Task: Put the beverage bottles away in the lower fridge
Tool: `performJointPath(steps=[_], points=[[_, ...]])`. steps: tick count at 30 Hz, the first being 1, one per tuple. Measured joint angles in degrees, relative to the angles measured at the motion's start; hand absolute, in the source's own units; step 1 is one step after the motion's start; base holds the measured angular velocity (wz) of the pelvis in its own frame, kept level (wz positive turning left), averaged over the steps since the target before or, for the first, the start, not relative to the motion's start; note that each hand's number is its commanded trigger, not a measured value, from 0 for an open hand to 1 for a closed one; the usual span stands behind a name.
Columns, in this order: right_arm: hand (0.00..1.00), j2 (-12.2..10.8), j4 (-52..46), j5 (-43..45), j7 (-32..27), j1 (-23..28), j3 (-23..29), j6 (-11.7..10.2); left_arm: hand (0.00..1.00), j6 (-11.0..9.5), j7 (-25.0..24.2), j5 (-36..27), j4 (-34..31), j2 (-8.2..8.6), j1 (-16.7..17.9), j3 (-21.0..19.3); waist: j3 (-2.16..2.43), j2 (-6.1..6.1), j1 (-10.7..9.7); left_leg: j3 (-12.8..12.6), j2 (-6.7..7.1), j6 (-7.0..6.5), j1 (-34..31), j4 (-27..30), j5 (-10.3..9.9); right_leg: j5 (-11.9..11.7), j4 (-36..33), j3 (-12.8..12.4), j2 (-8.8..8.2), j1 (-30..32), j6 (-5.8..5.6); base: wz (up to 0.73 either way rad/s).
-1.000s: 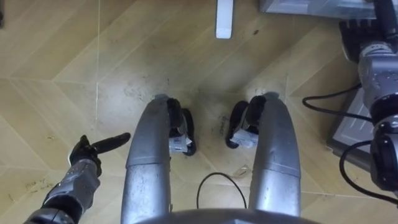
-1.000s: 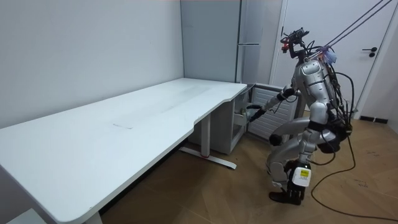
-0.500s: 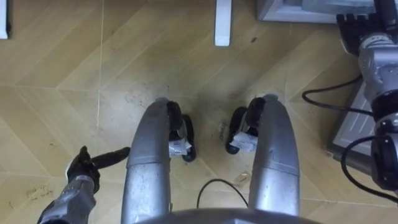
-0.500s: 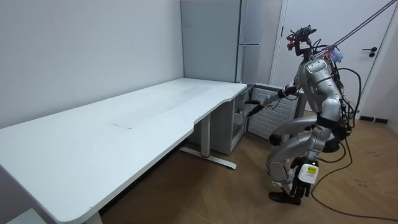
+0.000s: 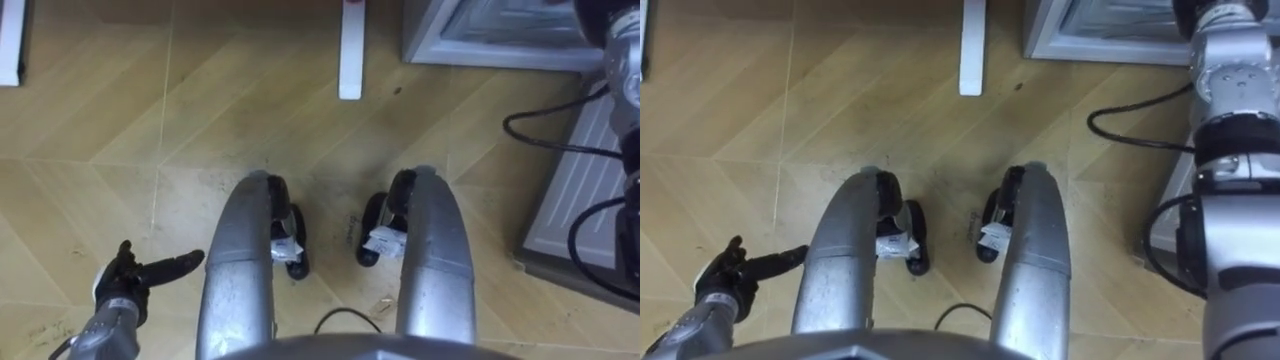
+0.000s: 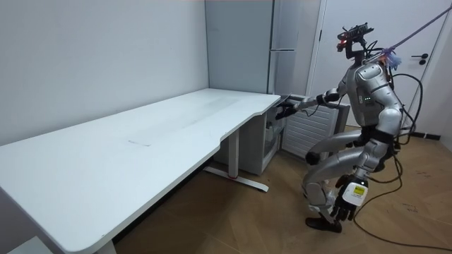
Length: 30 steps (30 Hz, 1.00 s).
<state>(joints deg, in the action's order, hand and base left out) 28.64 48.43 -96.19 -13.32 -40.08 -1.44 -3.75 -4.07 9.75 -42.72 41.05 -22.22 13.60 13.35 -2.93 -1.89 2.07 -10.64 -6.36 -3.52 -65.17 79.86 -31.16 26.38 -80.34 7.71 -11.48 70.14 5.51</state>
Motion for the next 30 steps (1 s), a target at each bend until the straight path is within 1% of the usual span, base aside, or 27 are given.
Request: performJointPath(steps=[3,4,7,8,9,11,12,13,14,15,17,18,19,20,21,22,23,24,27,30], points=[[0.00,0.00,-0.47,0.03,-0.17,0.00,-1.65,0.02,0.00,-0.05,-0.77,-0.08,0.01,-0.21,0.09,0.03,0.02,0.05,0.12,0.21,-0.32,0.19,0.55,-0.26,0.10,-0.10,0.39,0.10,0.54,-0.59,0.24,-0.05],[0.00,0.00,-0.82,0.02,-0.51,0.00,-2.22,0.06,0.00,-0.08,-1.24,-0.06,0.03,-0.30,0.19,0.03,0.04,0.08,0.24,0.24,-0.92,0.28,0.85,-0.31,0.05,-0.19,0.65,0.38,0.72,-0.90,0.54,-0.10],[0.00,0.00,-0.81,-0.20,-0.93,0.05,-3.02,0.10,0.00,-0.10,-2.13,0.65,0.04,-0.36,0.39,0.03,0.05,0.16,0.73,0.13,-0.88,0.41,1.74,-0.78,0.06,-0.12,1.00,0.44,0.80,-1.65,1.02,-0.07],[0.00,-0.01,-0.81,-0.43,-0.93,0.18,-3.20,0.10,0.00,-0.10,-2.17,0.82,0.06,-0.34,0.39,0.04,0.06,0.16,1.23,0.03,-0.90,0.67,2.27,-1.38,0.22,-0.45,1.67,0.42,1.01,-1.97,1.41,-0.14],[0.00,-0.01,-0.81,-0.46,-0.93,0.21,-3.32,0.10,0.00,-0.10,-2.28,0.92,0.06,-0.34,0.40,0.04,0.06,0.16,1.61,0.03,-0.87,0.77,2.54,-1.83,0.29,-0.68,2.17,0.39,1.23,-2.13,1.55,-0.26],[0.00,-0.02,-0.81,-0.45,-0.93,0.30,-4.02,0.11,0.00,-0.09,-2.83,1.58,0.21,-0.33,0.39,0.01,0.06,0.17,2.99,0.09,-0.66,1.24,3.87,-3.73,0.68,-1.75,4.21,0.44,1.57,-3.10,1.92,-0.31],[0.00,-0.05,-0.81,-0.41,-0.93,0.40,-4.20,0.19,0.00,-0.09,-2.97,2.12,0.49,-0.33,0.34,-0.02,0.08,0.21,3.05,0.11,-0.47,1.18,4.34,-4.33,0.87,-1.88,4.68,0.54,1.50,-3.56,1.93,-0.11],[0.00,-0.06,-0.71,-0.22,-0.93,0.84,-4.26,0.66,0.00,-0.06,-3.16,2.95,0.81,-0.33,0.15,-0.25,0.07,0.27,2.98,0.29,0.34,1.21,5.44,-5.91,1.44,-2.06,5.77,0.70,1.13,-4.70,1.86,0.07],[0.00,-0.06,-0.66,-0.26,-0.93,1.51,-4.26,0.93,0.00,-0.06,-3.28,4.17,0.76,-0.32,0.04,-0.49,0.12,0.46,2.92,0.48,0.70,1.44,6.33,-7.57,2.14,-2.40,7.24,1.09,0.95,-5.90,1.85,0.14],[0.00,-0.06,-0.66,-0.29,-0.93,1.83,-4.25,0.94,0.00,-0.06,-3.46,4.24,0.77,-0.28,-0.10,-0.60,0.06,0.59,2.91,0.69,0.95,1.55,6.90,-8.37,2.43,-2.71,8.09,1.32,0.97,-6.60,1.66,0.14],[0.00,-0.06,-0.65,-0.25,-0.93,2.59,-4.25,1.48,0.00,-0.08,-4.22,4.55,0.89,-0.20,-0.36,-0.73,0.03,1.20,2.91,1.44,1.13,1.89,8.29,-11.77,4.12,-4.18,11.79,2.63,1.11,-8.83,1.70,0.09],[0.00,-0.06,-0.64,-0.25,-0.92,2.75,-4.25,1.51,0.00,-0.08,-4.29,4.55,1.04,-0.17,-0.48,-0.73,0.01,1.24,2.91,1.43,1.16,2.00,8.72,-12.65,4.67,-4.53,12.57,2.76,1.13,-9.19,1.74,0.06],[0.00,-0.06,-0.64,-0.24,-0.90,2.97,-4.16,1.66,0.00,-0.09,-4.30,4.56,1.34,0.09,-0.61,-0.78,-0.02,1.48,2.91,1.42,1.22,1.86,9.31,-14.14,5.33,-5.12,14.03,3.07,1.18,-9.90,1.74,0.05],[0.00,-0.06,-0.64,-0.24,-0.90,3.07,-4.12,1.94,0.00,-0.09,-4.32,4.54,1.87,0.38,-0.63,-0.82,0.03,1.71,2.91,1.37,1.26,2.02,9.86,-15.57,5.99,-5.70,15.47,3.24,1.29,-10.53,1.62,0.00],[0.00,-0.06,-0.64,-0.24,-0.90,3.08,-4.12,2.02,0.00,-0.09,-4.33,4.54,2.17,0.49,-0.64,-0.83,0.01,1.85,2.91,1.37,1.30,1.85,10.15,-16.34,6.28,-6.01,16.26,3.30,1.41,-10.85,1.51,0.00],[0.00,-0.06,-0.64,-0.24,-0.90,3.12,-4.12,2.26,0.00,-0.09,-4.33,4.54,2.79,0.63,-0.64,-0.85,0.03,1.98,2.91,1.29,1.45,1.92,10.68,-17.92,6.94,-6.69,17.77,3.35,1.55,-11.36,1.42,0.00],[0.00,-0.06,-0.56,-0.28,-0.80,3.24,-4.11,2.33,0.00,-0.08,-4.31,4.41,3.09,0.65,-0.64,-0.86,0.00,2.02,2.88,1.37,1.99,1.91,11.24,-19.37,7.72,-7.25,18.93,3.34,1.48,-11.82,1.33,0.03],[0.00,-0.06,-0.20,-0.29,-0.49,3.25,-4.11,2.33,0.00,-0.07,-4.31,4.13,3.22,0.65,-0.64,-0.87,0.01,2.05,2.88,1.36,2.08,1.80,11.50,-19.94,7.96,-7.39,19.33,3.35,1.48,-12.09,1.28,0.06],[0.00,-0.07,1.63,-0.39,1.58,3.28,-4.10,2.53,0.00,-0.04,-5.00,3.71,3.37,0.69,-0.64,-0.87,-0.02,2.13,3.02,1.40,2.28,2.17,12.29,-21.06,8.51,-7.66,20.27,3.51,1.44,-12.91,1.28,0.02],[0.00,-0.06,3.50,-0.27,4.70,3.29,-4.03,2.59,0.00,0.16,-7.26,2.79,3.81,0.94,-0.67,-0.83,-0.04,2.11,3.24,1.36,2.25,2.12,12.60,-21.48,8.53,-7.69,20.62,3.57,1.47,-13.15,1.24,0.00]])
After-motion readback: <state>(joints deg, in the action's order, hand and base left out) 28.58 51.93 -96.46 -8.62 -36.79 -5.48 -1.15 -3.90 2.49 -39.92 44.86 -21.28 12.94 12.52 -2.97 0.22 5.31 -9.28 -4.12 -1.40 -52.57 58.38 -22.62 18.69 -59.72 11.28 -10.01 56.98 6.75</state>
